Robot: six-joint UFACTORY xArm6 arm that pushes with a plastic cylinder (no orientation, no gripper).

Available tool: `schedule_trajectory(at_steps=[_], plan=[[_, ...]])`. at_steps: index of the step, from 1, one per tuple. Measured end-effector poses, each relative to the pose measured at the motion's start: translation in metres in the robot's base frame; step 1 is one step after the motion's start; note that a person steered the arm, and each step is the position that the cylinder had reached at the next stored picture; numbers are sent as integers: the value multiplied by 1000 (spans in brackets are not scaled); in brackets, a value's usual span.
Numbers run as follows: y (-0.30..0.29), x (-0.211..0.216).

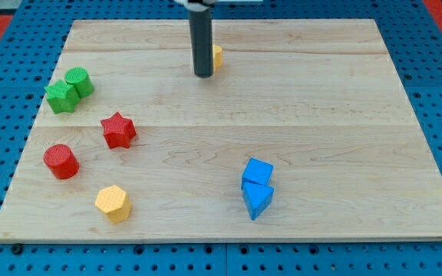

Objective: Place yellow hexagon below the yellow heart

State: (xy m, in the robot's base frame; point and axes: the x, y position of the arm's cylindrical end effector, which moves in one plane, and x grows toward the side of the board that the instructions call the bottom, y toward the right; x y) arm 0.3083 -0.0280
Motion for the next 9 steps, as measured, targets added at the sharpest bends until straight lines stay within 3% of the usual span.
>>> schedule_trajectory(at_steps=[1,2,4,6,7,8,9], plan=[[23,-40],[25,-52],[33,114],[-31,271],[-89,308],[-162,308],[-142,308]])
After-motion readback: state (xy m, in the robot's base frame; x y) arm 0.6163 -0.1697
